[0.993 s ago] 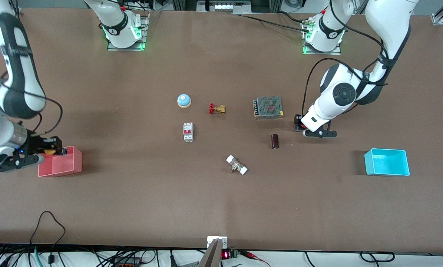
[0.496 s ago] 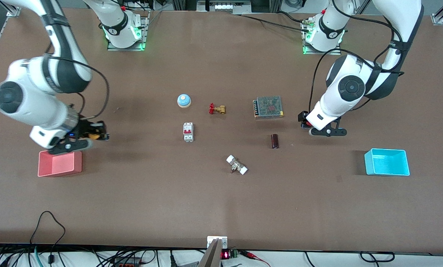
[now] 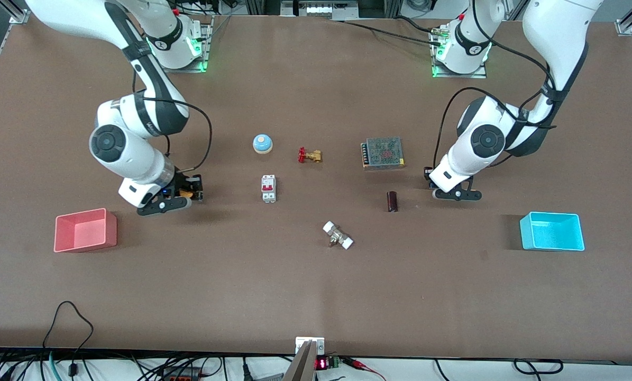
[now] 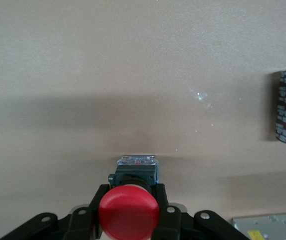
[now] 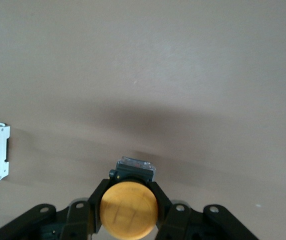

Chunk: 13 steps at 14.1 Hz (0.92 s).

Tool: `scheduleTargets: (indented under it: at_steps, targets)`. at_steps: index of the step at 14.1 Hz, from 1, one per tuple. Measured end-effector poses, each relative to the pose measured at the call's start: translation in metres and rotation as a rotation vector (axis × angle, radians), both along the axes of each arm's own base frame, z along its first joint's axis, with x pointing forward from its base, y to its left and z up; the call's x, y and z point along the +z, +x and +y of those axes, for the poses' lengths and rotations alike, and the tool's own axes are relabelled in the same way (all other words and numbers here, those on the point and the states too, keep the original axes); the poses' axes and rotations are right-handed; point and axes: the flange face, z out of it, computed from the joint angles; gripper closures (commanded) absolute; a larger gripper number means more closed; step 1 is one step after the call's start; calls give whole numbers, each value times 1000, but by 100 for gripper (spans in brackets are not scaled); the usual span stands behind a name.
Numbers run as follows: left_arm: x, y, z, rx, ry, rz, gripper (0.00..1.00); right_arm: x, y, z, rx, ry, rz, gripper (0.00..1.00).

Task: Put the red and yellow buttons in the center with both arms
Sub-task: 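Carry the yellow button toward the breaker while the left gripper carries the red button, then lower and release the yellow button while the left gripper releases the red button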

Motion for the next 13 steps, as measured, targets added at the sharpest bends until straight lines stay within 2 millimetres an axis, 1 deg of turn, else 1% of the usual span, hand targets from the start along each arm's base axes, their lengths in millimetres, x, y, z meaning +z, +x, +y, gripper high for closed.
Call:
scheduleTargets:
  at_steps: [1,2,3,4,5,6,7,9,10,11,13]
  targets:
    - [1,0,1,6,1,-3,72,-11,-5,10,3,3,6,73]
    - [0,0,1,9,1,-3,68,-21,-9,19,9,4,14,73]
    - [0,0,1,14,1,-3,66,-29,-12,25,15,1,20,73]
    - [0,0,1,20,1,-4,54,-35,-13,28,21,-6,24,73]
    - [0,0,1,26,0,-7,36,-40,-14,29,25,-11,28,72]
    - [-3,-1,1,31,-7,-17,22,-43,-14,29,28,-14,31,71]
    - [-9,-3,0,41,-19,-28,0,-45,-15,28,29,-15,32,65]
    - [-19,-7,-1,66,-33,-31,0,-45,-14,28,28,-16,32,26]
    - [-24,-8,-1,72,-37,-28,0,-46,-14,27,26,-16,32,13]
    - [-27,-9,-1,75,-39,-23,0,-46,-14,27,23,-16,33,3]
    - [-28,-9,-1,78,-40,-23,0,-45,-14,27,19,-16,30,1]
